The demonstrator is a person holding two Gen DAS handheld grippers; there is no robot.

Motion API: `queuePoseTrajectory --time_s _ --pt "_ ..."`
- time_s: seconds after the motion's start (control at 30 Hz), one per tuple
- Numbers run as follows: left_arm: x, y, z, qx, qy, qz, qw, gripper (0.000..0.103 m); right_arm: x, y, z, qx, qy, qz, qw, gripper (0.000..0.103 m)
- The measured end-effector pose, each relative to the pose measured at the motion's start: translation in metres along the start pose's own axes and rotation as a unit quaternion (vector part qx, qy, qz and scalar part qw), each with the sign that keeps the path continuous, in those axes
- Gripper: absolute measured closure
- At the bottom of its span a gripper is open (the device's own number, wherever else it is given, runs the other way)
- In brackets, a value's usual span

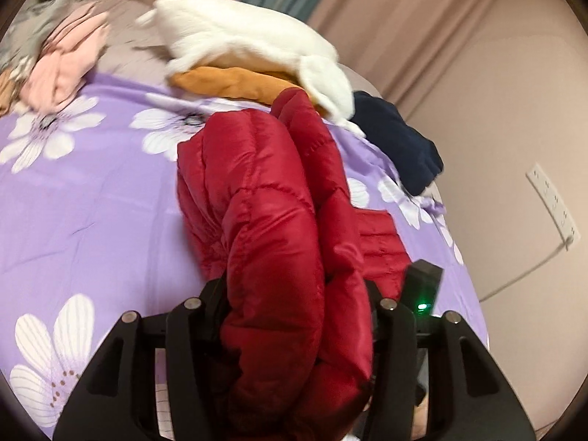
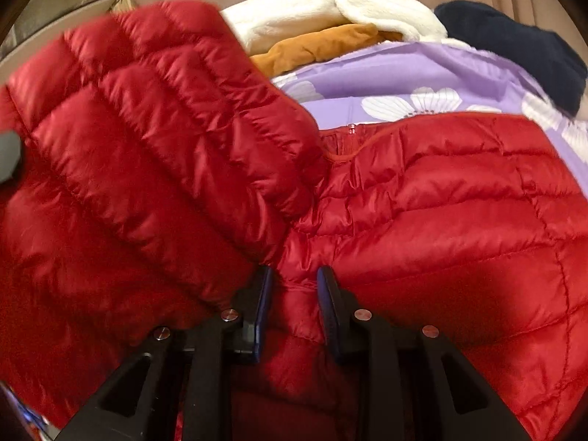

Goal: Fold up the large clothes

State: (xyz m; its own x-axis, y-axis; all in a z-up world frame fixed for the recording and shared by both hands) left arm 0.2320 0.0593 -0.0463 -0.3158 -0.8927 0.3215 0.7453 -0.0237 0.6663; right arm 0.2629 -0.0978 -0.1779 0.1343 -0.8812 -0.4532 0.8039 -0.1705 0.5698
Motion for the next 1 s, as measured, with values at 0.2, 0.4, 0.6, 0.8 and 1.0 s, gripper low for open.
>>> queuePoseTrajectory --time_s 0.2,0.4,0.6,0.8,1.0 --pt "0.034 0.009 -0.028 -0.016 0.005 -0.026 0.9995 0.046 0.022 0.008 0.0 -0.01 0.076 -0.061 0.995 0.074" --pt "0.051 0.01 -0.042 -0.03 0.028 -0.048 0.998 0.044 0.037 0.008 0.052 0.036 0.093 -0.064 0.993 0.074" --pt "0.068 0.006 -0.049 -0.033 0.051 -0.066 0.996 0.044 0.073 0.0 0.115 0.085 0.015 -0.041 0.995 0.074" --pt "0.092 0.002 -0.055 -0.03 0.072 -0.093 0.9926 0.044 0.116 -0.015 0.109 0.076 -0.057 -0.067 0.993 0.074" --pt "0.123 0.0 -0.065 -0.033 0.072 -0.127 0.9887 0.044 0.126 -0.026 0.083 0.065 -0.022 -0.109 0.992 0.074"
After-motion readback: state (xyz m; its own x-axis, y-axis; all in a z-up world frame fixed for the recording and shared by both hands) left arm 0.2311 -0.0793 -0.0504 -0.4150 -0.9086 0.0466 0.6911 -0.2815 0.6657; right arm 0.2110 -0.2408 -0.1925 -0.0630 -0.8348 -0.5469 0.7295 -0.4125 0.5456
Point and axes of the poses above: each gripper's, at about its wrist camera, not at the fingertips, and z roughly against the way its jaws point, x to its right, y to its top, the point moved 3 cm from there along -z, roughly the way its jaws point, and after that the axes turned 12 degrees about -z, right-handed, at the moved point
